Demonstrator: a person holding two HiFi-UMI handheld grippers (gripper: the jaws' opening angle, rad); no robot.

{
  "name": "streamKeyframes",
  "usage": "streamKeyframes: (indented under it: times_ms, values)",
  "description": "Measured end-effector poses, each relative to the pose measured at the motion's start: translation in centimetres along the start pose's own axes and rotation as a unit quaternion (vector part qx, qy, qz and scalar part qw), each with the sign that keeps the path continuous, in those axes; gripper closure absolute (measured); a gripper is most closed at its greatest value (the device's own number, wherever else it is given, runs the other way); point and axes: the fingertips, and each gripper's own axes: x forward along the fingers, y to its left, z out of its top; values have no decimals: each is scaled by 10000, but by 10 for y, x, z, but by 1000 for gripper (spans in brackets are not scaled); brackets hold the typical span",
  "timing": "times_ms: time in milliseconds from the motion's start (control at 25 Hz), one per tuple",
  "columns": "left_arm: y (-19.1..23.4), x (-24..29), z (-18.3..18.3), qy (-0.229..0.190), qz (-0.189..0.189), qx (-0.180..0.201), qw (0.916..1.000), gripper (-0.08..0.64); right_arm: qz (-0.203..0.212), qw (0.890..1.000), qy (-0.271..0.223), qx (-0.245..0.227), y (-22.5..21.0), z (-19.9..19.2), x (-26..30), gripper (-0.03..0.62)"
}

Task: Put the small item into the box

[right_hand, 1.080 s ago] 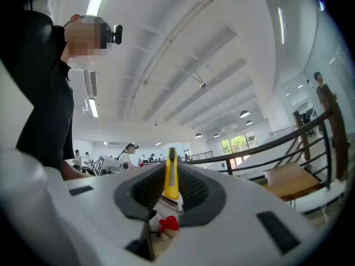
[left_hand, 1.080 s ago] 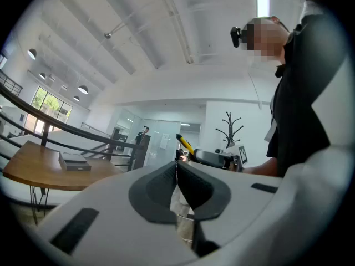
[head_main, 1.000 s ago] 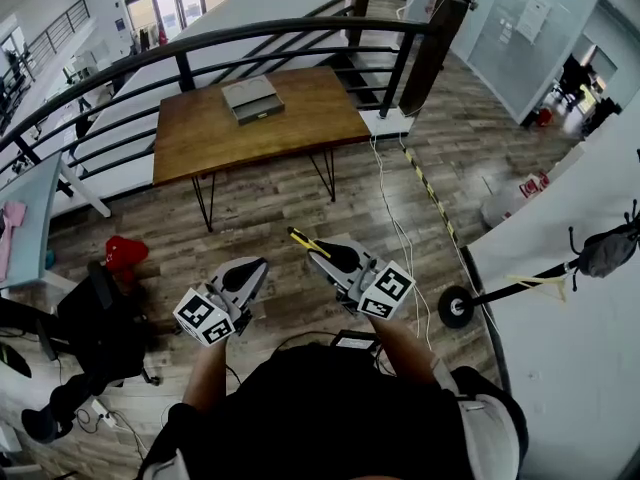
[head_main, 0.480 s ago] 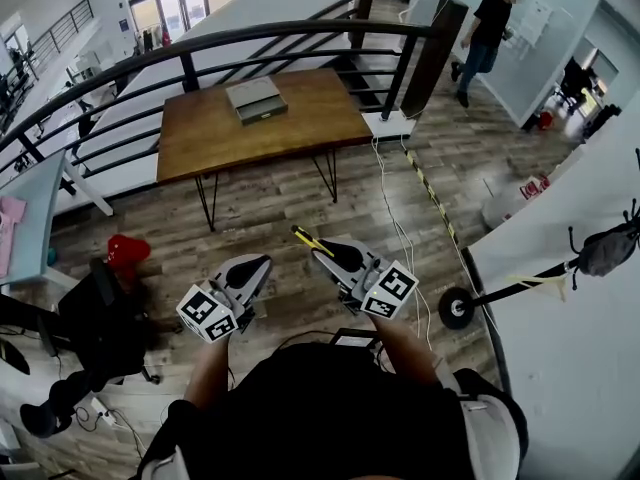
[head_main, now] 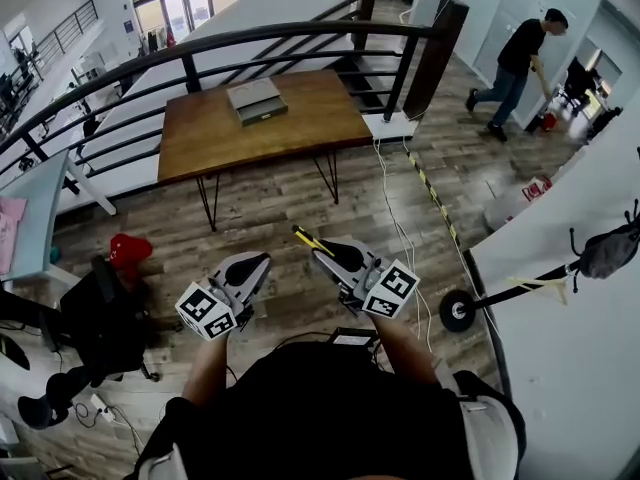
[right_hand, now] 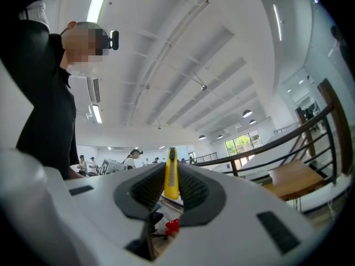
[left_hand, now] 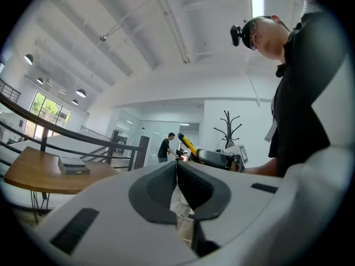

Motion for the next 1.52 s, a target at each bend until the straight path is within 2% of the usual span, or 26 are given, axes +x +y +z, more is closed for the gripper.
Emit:
streamKeyframes:
  times_ms: [280,520,800,1040,1520]
  values:
    - [-8,11,-3,-23,131,-116,9998,545,54,10000,9,79,-8,1,-19,520]
    - [-17,25,-18,146,169,-196,9996,545,-21,9998,3,214,-23,-8,-40,520]
    - [7,32,-31,204,255,-382,9987,545,-21,9993,87,367,-43,-22,-30,520]
    - [50,52,-26,82,159,-374,9991,545,-34,9993,214,313,-75,-23,-1,520]
    - [195,81,13,-74,186,-211,9996,545,-3,9994,323,133,-173,-10,113,520]
